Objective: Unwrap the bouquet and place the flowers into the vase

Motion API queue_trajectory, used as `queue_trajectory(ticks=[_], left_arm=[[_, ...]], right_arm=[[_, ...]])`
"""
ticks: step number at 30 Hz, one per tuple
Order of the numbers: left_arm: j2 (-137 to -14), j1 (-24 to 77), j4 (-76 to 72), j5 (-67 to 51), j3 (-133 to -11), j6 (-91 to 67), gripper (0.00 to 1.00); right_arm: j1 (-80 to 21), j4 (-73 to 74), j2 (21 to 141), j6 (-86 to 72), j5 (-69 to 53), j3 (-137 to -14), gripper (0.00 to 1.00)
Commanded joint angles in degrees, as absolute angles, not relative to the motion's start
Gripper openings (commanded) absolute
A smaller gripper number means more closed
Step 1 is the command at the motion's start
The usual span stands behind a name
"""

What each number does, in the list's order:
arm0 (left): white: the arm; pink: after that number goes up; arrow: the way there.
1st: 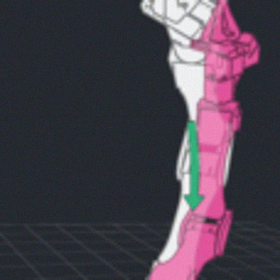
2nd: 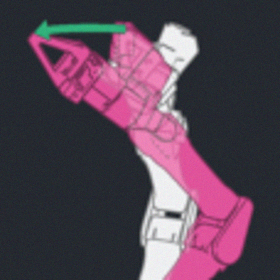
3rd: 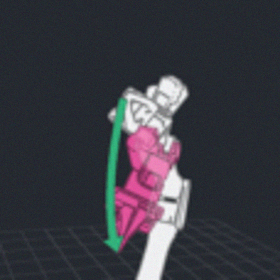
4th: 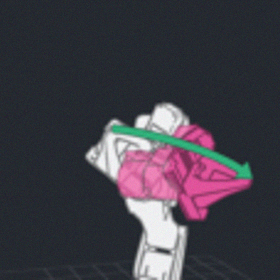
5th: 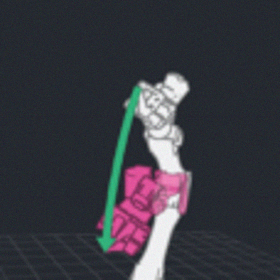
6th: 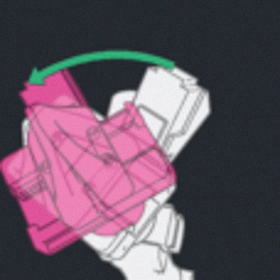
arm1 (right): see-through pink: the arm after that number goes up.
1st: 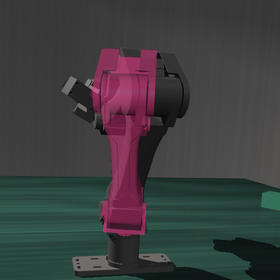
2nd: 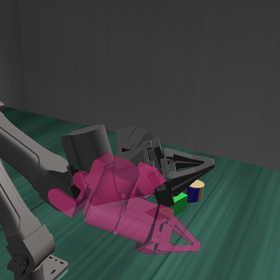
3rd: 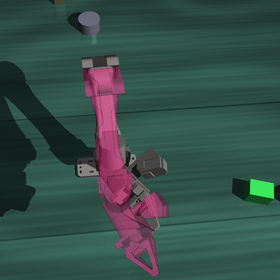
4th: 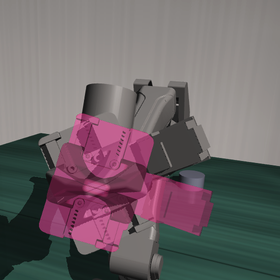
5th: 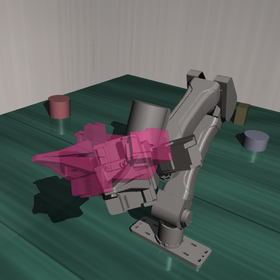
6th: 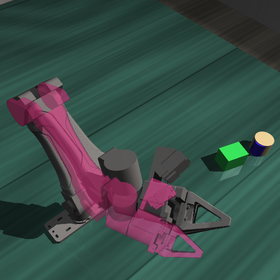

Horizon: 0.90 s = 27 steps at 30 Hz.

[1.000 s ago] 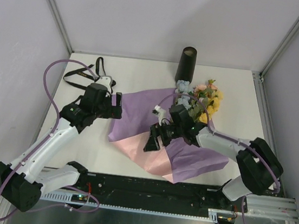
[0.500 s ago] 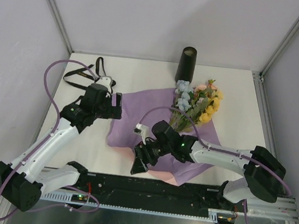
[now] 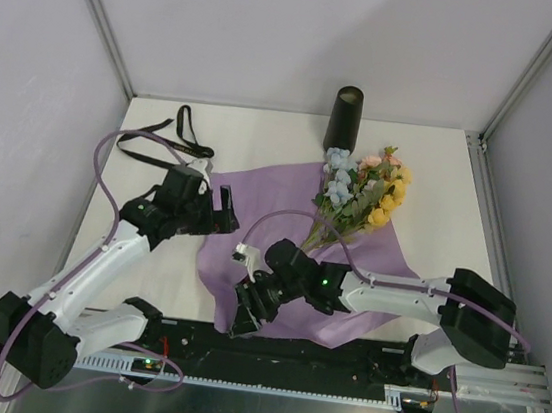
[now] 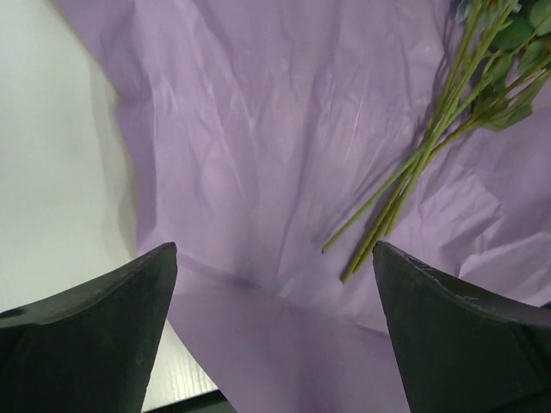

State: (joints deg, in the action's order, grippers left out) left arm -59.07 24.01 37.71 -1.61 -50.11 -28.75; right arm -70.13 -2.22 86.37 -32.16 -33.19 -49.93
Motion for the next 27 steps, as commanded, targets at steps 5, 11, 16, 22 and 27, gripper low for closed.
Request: queue_trajectory(ticks=[5,11,16,22,27], left_arm=[[-59.6,23.7,37.4,-2.2,-43.0,-44.3,1.0],[-67.2,23.7,37.4,-1.3,-41.8,-47.7,1.0],[-69.1,23.6,37.4,2.8,-41.5,-49.5,1.0],[-69.4,23.4,37.4,6.6,-40.7,-51.4,0.99],[-69.8,23.1,37.4,8.0,-40.0,-52.6,0.99]], right_arm=[[-71.2,-2.2,90.0,-33.5,-28.8,-48.4,0.47],[-71.6,2.2,90.9,-33.3,-23.3,-46.6,0.44],[-72.2,3.7,91.7,-34.3,-20.3,-45.3,0.46],[-71.8,2.8,87.7,-35.0,-21.6,-45.3,0.6],[-70.3,3.1,83.7,-34.9,-19.5,-45.2,0.53]])
